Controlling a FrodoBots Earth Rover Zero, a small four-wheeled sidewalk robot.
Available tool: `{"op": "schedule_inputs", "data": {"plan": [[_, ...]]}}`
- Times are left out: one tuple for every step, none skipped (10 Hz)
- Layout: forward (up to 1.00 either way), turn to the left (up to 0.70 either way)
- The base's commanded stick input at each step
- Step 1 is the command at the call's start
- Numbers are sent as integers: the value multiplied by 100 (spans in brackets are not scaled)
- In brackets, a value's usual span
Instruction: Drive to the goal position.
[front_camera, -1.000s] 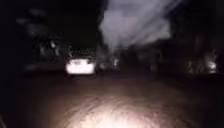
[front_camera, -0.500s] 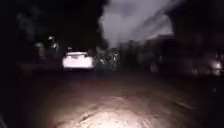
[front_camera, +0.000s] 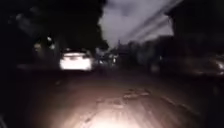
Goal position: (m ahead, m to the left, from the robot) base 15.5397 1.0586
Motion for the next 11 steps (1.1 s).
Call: {"op": "schedule_inputs", "data": {"plan": [[50, -27], [50, -27], [50, -2], [50, 0], [50, 0], [50, 0], [50, 0], [50, 0], [59, 0], [70, 0], [70, 0]]}}
